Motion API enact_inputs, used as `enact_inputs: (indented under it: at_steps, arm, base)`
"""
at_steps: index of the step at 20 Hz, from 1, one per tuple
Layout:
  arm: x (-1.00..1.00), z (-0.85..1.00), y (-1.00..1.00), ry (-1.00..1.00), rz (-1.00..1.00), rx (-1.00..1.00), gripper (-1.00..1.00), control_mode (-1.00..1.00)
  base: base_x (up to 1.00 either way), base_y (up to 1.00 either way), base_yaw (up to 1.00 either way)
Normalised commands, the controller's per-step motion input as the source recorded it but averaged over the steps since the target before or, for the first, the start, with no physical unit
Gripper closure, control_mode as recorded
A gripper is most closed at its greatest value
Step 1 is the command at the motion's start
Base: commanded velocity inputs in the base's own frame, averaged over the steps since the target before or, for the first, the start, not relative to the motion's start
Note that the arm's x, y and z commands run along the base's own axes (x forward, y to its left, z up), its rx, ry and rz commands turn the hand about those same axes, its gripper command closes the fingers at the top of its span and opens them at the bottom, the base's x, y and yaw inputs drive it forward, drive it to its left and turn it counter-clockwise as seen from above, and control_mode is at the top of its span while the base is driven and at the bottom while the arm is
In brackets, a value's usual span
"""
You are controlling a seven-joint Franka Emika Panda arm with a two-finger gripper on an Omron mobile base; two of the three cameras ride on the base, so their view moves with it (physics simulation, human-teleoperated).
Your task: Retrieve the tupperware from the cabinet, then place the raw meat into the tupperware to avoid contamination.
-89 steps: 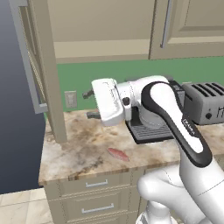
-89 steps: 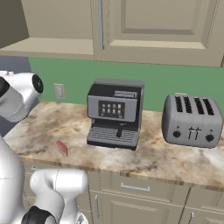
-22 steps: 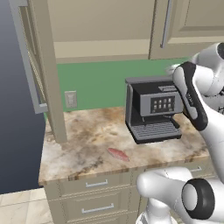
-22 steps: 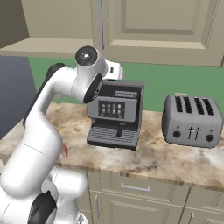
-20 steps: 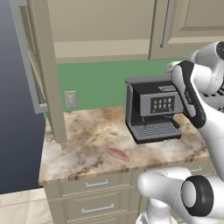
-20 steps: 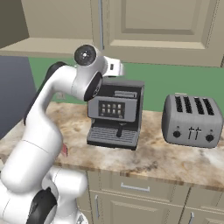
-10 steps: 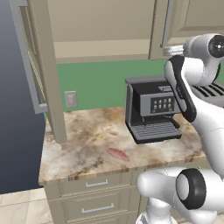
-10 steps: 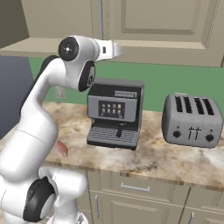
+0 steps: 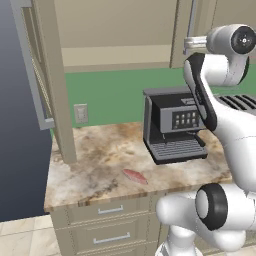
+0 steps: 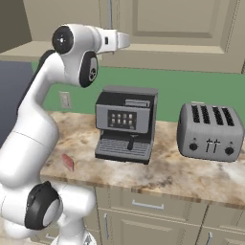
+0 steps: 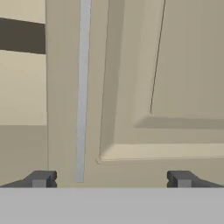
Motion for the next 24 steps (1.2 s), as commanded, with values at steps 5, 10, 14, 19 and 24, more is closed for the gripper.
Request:
enact_inputs:
  at_steps: [5,10,14,19,24]
  arm:
    - [0.04,0.0,-0.23,0.16,0.05,0.16,-1.0,-1.0]
    - [0.1,0.07,0.0,0.3,0.11,0.12,-1.0,-1.0]
    - [0.03,0.0,0.04,0.02,0.06,0.05,-1.0,-1.0]
    - [0.11,-0.04,0.22,-0.1,0.01,0.0,-1.0,-1.0]
    - [0.15,-0.16,0.22,-0.11,-0.03,0.0,-1.0,-1.0]
  base:
    - [0.0,0.0,0.0]
    - [0.0,0.0,0.0]
    - [0.0,0.0,0.0]
    - [0.0,0.0,0.0]
    - [0.0,0.0,0.0]
